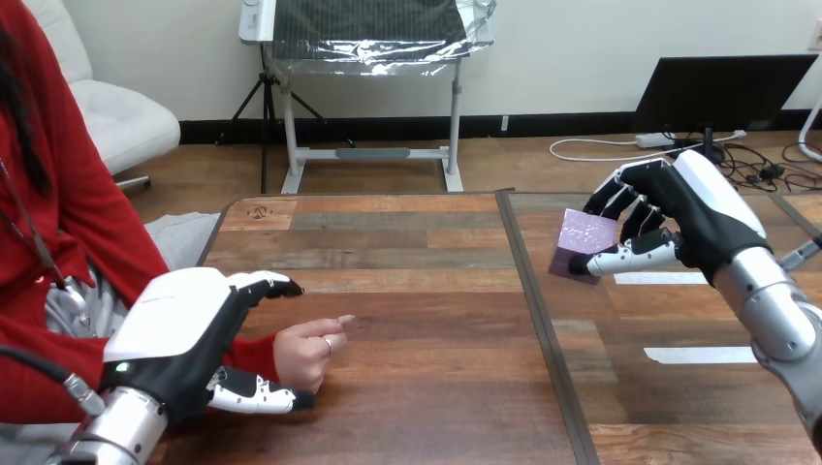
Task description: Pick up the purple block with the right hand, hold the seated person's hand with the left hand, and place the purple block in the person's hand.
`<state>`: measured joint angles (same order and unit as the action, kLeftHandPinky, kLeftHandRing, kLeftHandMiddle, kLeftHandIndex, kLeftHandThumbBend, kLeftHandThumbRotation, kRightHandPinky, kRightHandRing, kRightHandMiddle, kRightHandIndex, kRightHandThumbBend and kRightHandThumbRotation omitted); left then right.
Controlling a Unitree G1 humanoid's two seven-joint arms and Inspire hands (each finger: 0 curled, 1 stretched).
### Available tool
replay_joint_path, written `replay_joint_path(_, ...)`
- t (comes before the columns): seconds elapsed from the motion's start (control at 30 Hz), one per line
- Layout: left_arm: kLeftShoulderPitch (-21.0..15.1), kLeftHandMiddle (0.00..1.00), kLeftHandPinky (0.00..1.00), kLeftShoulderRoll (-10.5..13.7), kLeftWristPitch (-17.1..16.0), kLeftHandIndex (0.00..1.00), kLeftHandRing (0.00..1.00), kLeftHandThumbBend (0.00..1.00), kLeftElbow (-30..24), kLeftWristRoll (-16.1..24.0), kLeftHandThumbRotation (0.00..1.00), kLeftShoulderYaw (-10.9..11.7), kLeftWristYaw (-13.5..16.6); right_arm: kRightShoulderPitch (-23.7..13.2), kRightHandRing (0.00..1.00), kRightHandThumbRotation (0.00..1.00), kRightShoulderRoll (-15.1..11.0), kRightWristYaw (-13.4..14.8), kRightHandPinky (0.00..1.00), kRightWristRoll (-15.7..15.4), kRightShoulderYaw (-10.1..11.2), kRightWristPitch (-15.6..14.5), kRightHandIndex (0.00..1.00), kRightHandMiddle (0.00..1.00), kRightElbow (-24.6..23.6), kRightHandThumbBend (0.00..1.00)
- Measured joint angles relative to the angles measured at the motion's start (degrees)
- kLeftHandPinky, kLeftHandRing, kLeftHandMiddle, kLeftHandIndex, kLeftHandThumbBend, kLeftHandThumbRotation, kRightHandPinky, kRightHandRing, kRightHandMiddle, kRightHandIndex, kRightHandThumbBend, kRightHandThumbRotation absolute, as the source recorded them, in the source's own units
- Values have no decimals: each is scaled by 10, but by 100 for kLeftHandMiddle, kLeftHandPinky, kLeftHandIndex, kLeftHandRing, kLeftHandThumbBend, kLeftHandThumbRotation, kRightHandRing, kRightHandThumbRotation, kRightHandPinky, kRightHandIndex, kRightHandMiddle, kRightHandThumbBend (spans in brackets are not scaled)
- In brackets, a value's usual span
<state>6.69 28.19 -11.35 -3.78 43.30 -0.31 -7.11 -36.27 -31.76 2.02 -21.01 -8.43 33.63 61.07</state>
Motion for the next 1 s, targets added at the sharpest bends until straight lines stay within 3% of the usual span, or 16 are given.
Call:
replay_joint_path(0.47, -25, 77, 73, 17, 21, 76, 76, 100, 23, 3, 19, -20, -10, 45, 32, 0, -3, -6, 28, 37, 25, 53, 45, 39, -47, 79)
replay_joint_path(1.0, -52, 78, 74, 33, 46, 77, 77, 100, 60, 25, 12, -43, -13, 87, 32, 0, -5, -36, 28, 71, 50, 66, 45, 38, -111, 78)
